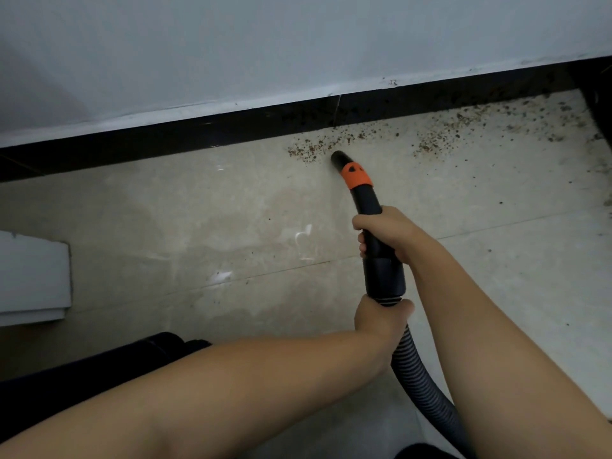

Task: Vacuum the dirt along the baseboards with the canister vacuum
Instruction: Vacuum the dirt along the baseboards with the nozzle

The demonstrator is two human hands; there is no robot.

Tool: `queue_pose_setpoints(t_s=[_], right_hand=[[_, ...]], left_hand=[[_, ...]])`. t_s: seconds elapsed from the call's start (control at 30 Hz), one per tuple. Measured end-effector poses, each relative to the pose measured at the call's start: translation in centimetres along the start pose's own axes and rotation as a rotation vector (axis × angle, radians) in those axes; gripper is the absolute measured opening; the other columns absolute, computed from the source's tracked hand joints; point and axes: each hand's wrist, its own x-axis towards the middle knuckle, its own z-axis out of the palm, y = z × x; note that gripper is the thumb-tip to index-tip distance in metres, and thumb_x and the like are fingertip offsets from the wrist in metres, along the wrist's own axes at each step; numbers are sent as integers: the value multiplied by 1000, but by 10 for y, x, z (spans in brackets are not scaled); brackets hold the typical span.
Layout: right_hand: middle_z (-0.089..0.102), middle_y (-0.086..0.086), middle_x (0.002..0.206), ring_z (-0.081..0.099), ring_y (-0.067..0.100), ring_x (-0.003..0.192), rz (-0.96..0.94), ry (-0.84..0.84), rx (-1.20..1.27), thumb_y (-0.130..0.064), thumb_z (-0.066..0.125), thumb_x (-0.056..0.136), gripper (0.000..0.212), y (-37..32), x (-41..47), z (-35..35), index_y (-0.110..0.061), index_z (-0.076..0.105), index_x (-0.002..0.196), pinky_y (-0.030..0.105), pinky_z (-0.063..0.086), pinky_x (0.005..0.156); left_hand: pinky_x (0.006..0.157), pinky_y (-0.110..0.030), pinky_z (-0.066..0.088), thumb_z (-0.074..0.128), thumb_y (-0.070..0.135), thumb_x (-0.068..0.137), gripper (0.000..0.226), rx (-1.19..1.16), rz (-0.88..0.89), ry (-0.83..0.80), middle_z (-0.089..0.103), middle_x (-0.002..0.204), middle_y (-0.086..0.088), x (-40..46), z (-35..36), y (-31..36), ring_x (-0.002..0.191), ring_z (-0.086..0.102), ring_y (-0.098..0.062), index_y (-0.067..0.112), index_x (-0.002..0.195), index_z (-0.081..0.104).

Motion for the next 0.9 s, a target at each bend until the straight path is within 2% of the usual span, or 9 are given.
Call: queue_pose_setpoints(t_s=[0.13, 0.2, 0.27, 0.4, 0.53, 0.7, 0.77, 0.9], right_hand=[[52, 10, 61, 50, 19, 46, -4, -80, -70, -2, 56, 83, 11, 0, -10, 21, -9, 48, 84, 27, 49, 49], [52, 9, 60, 50, 19, 46, -14, -90, -78, -3, 56, 83, 11, -3, -9, 31, -10, 47, 84, 27, 48, 48], [52, 8, 60, 51, 18, 46, -24, -75, -53, -3, 56, 83, 11, -5, -6, 38, -10, 48, 84, 27, 48, 49], [53, 9, 61, 52, 19, 47, -35, 12, 28, -4, 56, 83, 11, -8, 2, 43, -9, 48, 87, 29, 49, 51], [52, 10, 61, 50, 20, 46, -14, 122, 118, -3, 58, 83, 13, -11, 8, 26, -9, 47, 80, 28, 48, 49], [52, 9, 60, 51, 17, 41, 17, 214, 214, -4, 58, 84, 11, -15, 17, -9, -7, 48, 84, 28, 49, 49], [52, 9, 61, 51, 19, 45, 24, 225, 234, -4, 58, 85, 11, -18, 21, -17, -8, 47, 84, 29, 50, 50], [52, 8, 59, 51, 16, 40, 14, 178, 216, -4, 58, 84, 12, -23, 25, -17, -8, 47, 83, 26, 50, 48]], left_hand=[[76, -33, 51, 63, 15, 81, 28, -63, -4, 67, 69, 100, -10, -10, -6, -6, 91, 65, -26, 11, 108, 63], [72, -32, 49, 62, 15, 82, 26, -74, -1, 105, 69, 97, -10, -10, -13, -4, 87, 64, -26, 10, 107, 63], [68, -28, 46, 61, 13, 82, 24, -79, 8, 137, 68, 95, -12, -7, -21, -1, 82, 62, -24, 9, 106, 63], [67, -27, 45, 62, 13, 81, 28, -74, 36, 169, 68, 100, -14, 0, -32, 6, 87, 63, -27, 10, 109, 62], [59, -24, 40, 59, 10, 82, 26, 20, 63, 118, 56, 83, -5, 8, -27, 13, 75, 53, -20, 8, 108, 57], [61, -25, 41, 61, 12, 82, 21, 103, 67, 16, 52, 80, -2, 16, -11, 31, 81, 53, -22, 13, 102, 53], [56, -22, 39, 62, 14, 82, 23, 113, 81, -8, 52, 80, 0, 20, -8, 37, 81, 53, -21, 12, 103, 53], [55, -22, 40, 61, 13, 81, 19, 93, 79, -11, 51, 78, -1, 26, -7, 39, 77, 52, -20, 11, 99, 53]])
